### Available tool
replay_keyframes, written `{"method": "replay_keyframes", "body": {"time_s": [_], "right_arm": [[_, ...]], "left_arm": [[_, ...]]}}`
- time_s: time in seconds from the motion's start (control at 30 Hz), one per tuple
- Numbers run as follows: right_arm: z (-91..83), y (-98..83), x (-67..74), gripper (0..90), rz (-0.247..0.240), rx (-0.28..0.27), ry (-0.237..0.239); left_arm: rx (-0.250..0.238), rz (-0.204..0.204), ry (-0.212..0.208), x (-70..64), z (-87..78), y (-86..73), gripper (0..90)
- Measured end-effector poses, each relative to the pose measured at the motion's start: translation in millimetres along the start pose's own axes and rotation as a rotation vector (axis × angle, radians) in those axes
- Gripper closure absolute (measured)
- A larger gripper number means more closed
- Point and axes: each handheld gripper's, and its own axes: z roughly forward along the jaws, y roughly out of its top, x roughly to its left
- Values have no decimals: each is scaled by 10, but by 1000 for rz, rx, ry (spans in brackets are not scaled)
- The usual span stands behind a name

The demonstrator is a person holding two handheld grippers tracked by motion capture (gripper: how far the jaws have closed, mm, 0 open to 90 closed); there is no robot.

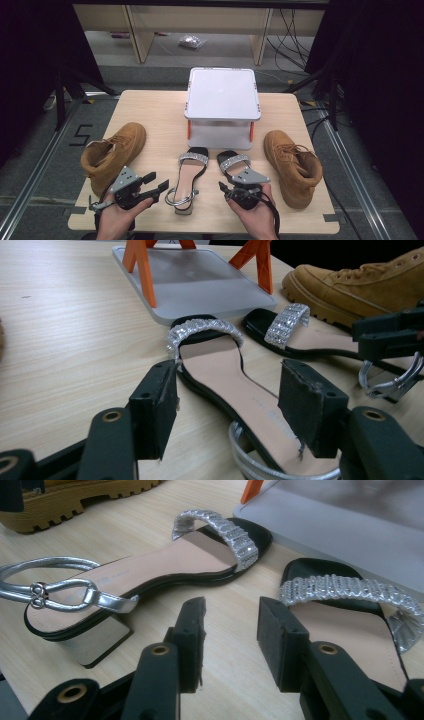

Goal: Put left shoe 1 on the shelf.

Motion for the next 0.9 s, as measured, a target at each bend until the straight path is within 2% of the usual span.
{"method": "replay_keyframes", "body": {"time_s": [0.03,0.1,0.23,0.3,0.47,0.5,0.53,0.63,0.67,0.73,0.8,0.83,0.87,0.9], "right_arm": [[12,3,-23,632,-12,-14,-10],[1,17,-27,627,8,5,-1],[3,15,-47,624,4,-1,12],[-20,14,-50,622,1,0,1],[-35,29,-106,618,14,-6,-13],[-27,35,-119,615,19,-4,5],[-37,43,-124,609,22,-7,-21],[-53,53,-131,606,29,11,-25],[-56,55,-122,604,46,16,-25],[-55,60,-138,599,37,17,-30],[-44,60,-136,590,48,17,-14],[-44,60,-136,590,48,17,-14],[-43,61,-126,587,62,20,-11],[-49,68,-115,583,72,34,-12]], "left_arm": [[8,3,10,-8,9,22,395],[16,-3,14,-14,44,55,389],[35,-4,11,-36,122,79,382],[47,2,2,-50,161,84,382],[82,-17,6,-73,283,112,381],[96,-19,12,-79,300,127,381],[98,-27,8,-84,324,139,381],[125,-41,5,-125,381,182,375],[143,-36,11,-147,403,202,375],[170,-28,16,-177,452,227,375],[205,-43,16,-196,515,249,374],[205,-43,16,-196,515,249,372],[227,-53,21,-204,544,265,372],[258,-41,22,-195,558,281,370]]}}
